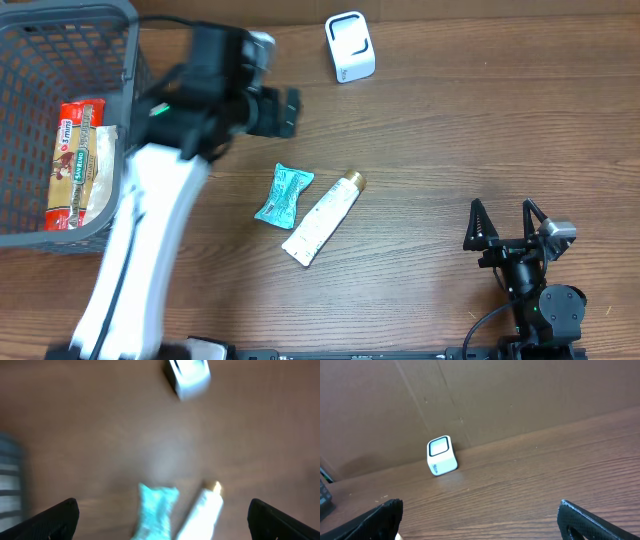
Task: Scan the item barcode
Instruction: 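Lift the wipes pack out and place it beside the bottle, then reach the left gripper into the basket and grasp the clear bag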
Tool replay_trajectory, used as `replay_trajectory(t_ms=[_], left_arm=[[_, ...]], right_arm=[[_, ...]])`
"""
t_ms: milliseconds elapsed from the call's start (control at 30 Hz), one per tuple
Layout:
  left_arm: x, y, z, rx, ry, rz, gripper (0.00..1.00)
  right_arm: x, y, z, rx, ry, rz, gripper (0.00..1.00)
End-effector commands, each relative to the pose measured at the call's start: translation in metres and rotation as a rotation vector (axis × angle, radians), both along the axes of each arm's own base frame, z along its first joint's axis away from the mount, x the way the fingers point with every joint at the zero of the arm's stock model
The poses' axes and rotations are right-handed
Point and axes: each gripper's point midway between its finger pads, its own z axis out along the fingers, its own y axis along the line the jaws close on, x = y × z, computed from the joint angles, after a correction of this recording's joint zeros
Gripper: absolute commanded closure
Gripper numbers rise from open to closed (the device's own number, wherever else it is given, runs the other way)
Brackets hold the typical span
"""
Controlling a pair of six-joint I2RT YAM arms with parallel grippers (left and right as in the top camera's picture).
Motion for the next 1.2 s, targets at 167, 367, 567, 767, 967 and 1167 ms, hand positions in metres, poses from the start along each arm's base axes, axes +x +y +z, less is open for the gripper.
replay_trajectory(t_ms=[167, 367, 567, 767, 967, 1167], left_arm=[[-0.025, 0.157, 0.068, -0.038, -0.193, 0.570, 0.00], [-0.038, 0.243, 0.040, -0.121, -0.109, 0.775, 0.09], [-0.030, 0.280, 0.001, -0.133, -0.004, 0.855, 0.11], [-0.013, 0.283, -0.033, -0.093, 0.089, 0.791, 0.18], [-0.005, 0.288, -0.075, -0.106, 0.208, 0.793, 0.03], [-0.002, 0.289, -0.099, -0.110, 0.279, 0.790, 0.00]], right_arm=[[0.000, 0.001, -0.002, 0.004, -0.003, 0.005, 0.00], [0.000, 0.001, -0.002, 0.004, -0.003, 0.005, 0.00], [0.000, 0.001, -0.002, 0.004, -0.003, 0.005, 0.00], [0.000, 0.001, -0.002, 0.004, -0.003, 0.005, 0.00], [0.000, 0.001, -0.002, 0.004, -0.003, 0.005, 0.00], [0.000, 0.001, -0.002, 0.004, -0.003, 0.005, 0.00]])
